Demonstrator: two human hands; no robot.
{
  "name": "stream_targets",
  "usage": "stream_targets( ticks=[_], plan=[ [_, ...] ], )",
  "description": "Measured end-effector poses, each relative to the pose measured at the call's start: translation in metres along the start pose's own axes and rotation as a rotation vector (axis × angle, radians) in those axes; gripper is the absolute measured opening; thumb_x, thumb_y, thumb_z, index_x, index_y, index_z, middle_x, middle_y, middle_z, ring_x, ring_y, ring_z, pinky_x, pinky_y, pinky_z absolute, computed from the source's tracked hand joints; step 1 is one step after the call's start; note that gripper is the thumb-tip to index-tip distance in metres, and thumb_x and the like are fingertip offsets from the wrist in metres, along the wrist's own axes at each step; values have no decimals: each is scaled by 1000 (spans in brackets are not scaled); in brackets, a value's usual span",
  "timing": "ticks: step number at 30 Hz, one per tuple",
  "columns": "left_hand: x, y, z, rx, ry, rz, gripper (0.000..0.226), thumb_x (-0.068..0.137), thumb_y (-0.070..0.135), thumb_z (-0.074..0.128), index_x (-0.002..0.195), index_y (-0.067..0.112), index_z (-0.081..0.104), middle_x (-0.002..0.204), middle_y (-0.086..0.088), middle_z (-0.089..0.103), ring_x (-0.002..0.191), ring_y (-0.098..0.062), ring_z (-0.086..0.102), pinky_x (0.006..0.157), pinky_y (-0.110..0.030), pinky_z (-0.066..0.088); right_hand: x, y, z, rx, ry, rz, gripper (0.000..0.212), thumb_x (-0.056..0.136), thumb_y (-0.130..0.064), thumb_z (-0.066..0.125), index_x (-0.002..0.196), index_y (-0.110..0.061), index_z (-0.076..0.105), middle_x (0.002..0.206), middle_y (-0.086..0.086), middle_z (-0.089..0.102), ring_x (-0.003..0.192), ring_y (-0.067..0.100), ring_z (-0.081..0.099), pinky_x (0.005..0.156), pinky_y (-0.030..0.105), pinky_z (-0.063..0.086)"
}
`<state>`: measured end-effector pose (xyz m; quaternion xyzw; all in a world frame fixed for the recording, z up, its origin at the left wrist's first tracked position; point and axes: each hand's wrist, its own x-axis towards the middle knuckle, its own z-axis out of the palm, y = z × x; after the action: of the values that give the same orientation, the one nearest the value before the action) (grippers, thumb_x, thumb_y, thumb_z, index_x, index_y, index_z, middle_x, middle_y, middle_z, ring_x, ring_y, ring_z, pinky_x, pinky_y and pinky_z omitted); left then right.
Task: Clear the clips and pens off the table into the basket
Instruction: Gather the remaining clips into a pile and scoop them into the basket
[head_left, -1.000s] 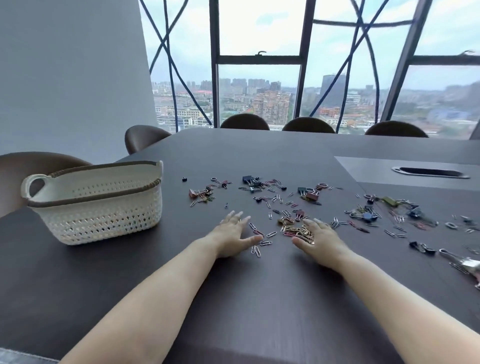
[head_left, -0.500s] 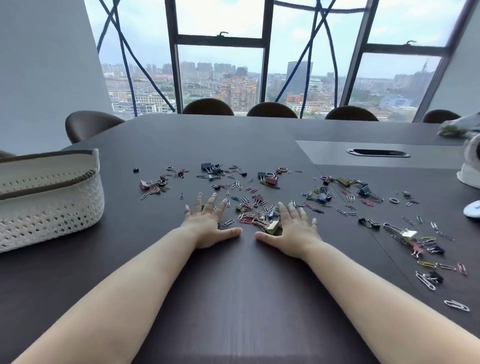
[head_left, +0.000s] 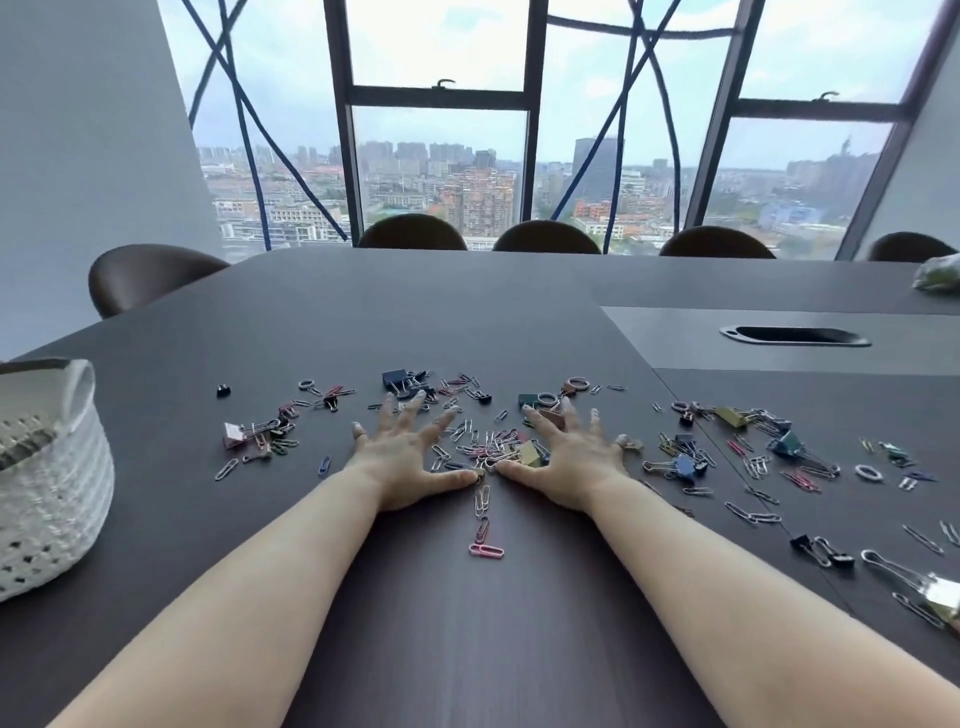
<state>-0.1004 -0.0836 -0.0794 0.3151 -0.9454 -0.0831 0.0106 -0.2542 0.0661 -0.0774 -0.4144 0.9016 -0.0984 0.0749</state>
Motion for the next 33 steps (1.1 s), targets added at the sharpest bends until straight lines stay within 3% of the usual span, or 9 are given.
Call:
stream_targets(
  ticks=[2, 5, 8, 11, 16, 23, 33],
  plan=[
    [4, -2, 1, -21, 6, 51, 82, 68, 81, 41, 139, 49, 20, 156, 7, 12, 145, -21, 2, 112, -60, 7, 6, 0, 0, 3, -2, -59, 78, 69, -82, 42, 138, -51, 22, 159, -4, 4, 145, 32, 2, 113, 59, 1],
    [0, -3, 0, -69, 107, 102, 75, 64, 82, 39, 127, 42, 45, 137, 5, 41, 132, -19, 31, 111, -40, 26, 7, -1, -1, 17, 89, -129, 61, 75, -73, 46, 129, -44, 43, 150, -3, 27, 139, 27, 23, 113, 48, 18],
    [-7, -1, -1, -90, 227, 143, 44, 81, 61, 51, 111, 30, 56, 117, 2, 52, 118, -20, 43, 101, -33, 37, 0, -1, -2, 48, 156, -169, 48, 79, -64, 50, 115, -32, 53, 133, -2, 42, 127, 24, 35, 105, 38, 29],
    [-14, 2, -2, -62, 242, 150, 31, 87, 50, 49, 103, 23, 56, 112, 1, 55, 112, -21, 48, 93, -32, 40, -6, -3, -1, 80, 188, -178, 40, 80, -58, 54, 102, -25, 52, 120, 3, 46, 119, 25, 40, 99, 36, 35],
    [-18, 6, -4, -35, 214, 134, 29, 92, 41, 46, 97, 15, 56, 112, -4, 57, 111, -23, 47, 92, -31, 37, -15, -11, -2, 23, 196, -178, 40, 85, -49, 50, 114, -22, 50, 120, 7, 46, 114, 28, 49, 93, 36, 42],
    [-44, 9, 1, -1, 208, 84, 26, 92, 44, 43, 79, 22, 43, 107, -3, 59, 109, -22, 46, 90, -31, 38, -32, -20, 0, -78, 248, -179, 41, 92, -42, 44, 116, -9, 51, 123, 11, 48, 110, 33, 57, 87, 37, 46],
    [-101, 2, -3, -161, 376, 25, 17, 87, 31, 53, 77, 22, 43, 100, -3, 61, 96, -25, 58, 71, -27, 37, -74, -55, 7, 163, 364, -358, 33, 96, -28, 44, 85, 0, 58, 97, 18, 60, 86, 36, 60, 74, 36, 45]
  ],
)
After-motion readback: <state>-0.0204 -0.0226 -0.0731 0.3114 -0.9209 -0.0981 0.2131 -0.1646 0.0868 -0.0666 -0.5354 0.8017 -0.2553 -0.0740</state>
